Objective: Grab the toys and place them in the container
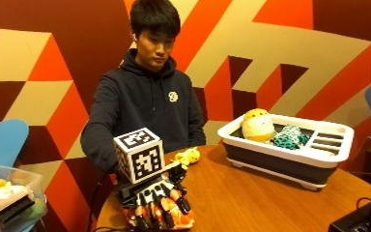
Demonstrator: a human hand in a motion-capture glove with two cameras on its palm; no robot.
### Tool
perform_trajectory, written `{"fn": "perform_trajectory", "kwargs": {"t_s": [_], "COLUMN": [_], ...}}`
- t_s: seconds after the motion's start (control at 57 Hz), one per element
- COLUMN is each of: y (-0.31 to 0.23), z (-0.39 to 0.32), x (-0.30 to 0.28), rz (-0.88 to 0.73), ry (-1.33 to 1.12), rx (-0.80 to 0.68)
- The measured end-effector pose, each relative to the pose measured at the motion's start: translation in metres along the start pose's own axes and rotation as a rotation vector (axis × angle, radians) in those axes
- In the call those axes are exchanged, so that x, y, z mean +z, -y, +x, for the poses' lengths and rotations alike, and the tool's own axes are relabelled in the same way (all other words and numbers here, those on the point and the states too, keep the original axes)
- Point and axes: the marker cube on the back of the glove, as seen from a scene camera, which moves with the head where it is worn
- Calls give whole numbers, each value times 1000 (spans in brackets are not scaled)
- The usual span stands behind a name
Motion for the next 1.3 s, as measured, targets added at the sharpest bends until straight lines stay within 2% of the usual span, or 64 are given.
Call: {"fn": "perform_trajectory", "kwargs": {"t_s": [0.14,0.316,0.456,0.596,0.736,0.964,1.157,1.297], "y": [7,17,20,10,1,3,10,17], "z": [-5,-11,-30,-78,-149,-274,-355,-378], "x": [10,4,-18,-70,-129,-186,-170,-141], "rz": [161,320,281,276,334,407,373,307], "ry": [-77,-11,1,80,196,408,564,565], "rx": [-72,-105,-128,-208,-329,-483,-502,-491]}}
